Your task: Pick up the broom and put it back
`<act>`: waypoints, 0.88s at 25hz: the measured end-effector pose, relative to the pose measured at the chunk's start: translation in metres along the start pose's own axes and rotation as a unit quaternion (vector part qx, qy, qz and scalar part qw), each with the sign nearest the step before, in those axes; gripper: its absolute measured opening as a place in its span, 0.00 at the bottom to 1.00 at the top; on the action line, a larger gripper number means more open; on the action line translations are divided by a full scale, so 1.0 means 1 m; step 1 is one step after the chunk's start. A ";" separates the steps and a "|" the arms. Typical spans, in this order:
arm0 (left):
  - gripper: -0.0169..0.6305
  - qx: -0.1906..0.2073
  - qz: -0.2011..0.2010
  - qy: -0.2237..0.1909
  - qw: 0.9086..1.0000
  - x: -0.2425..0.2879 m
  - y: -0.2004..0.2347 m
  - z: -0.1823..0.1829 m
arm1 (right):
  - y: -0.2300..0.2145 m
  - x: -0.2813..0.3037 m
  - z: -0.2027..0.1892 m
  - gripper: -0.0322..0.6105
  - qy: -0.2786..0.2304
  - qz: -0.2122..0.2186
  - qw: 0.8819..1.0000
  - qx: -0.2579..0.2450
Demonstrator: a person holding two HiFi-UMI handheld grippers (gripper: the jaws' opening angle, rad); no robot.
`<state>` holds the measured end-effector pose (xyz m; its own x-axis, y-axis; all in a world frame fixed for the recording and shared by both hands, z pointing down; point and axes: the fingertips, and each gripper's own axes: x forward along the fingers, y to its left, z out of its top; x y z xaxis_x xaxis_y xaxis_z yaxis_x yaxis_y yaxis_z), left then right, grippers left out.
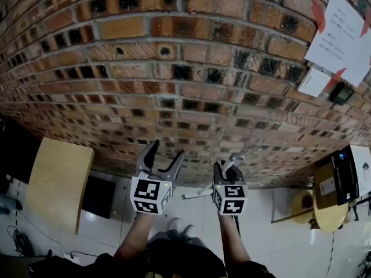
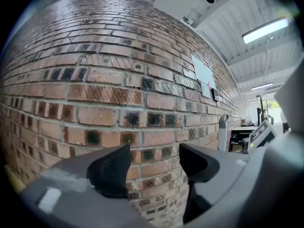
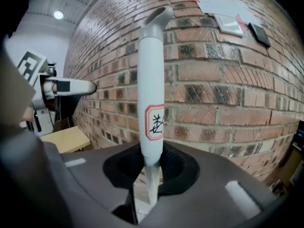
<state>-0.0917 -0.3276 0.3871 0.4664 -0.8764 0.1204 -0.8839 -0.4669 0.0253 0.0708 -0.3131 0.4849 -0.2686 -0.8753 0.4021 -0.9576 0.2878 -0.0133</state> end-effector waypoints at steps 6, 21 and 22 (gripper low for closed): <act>0.53 -0.021 0.009 0.024 0.999 0.003 0.007 -0.039 | 0.002 0.044 -0.068 0.16 0.059 0.006 0.998 0.014; 0.53 -0.055 0.028 0.101 0.993 0.005 0.012 -0.141 | 0.022 0.132 -0.257 0.16 0.194 0.026 0.981 0.001; 0.53 -0.056 0.029 0.108 0.992 0.003 0.012 -0.146 | 0.021 0.137 -0.269 0.16 0.206 0.025 0.978 0.001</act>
<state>-0.1061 -0.3182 0.5328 0.4072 -0.8502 0.3338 -0.9129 -0.3898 0.1208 0.0417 -0.3222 0.7864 -0.2511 -0.6285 0.7362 -0.9446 0.3251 -0.0447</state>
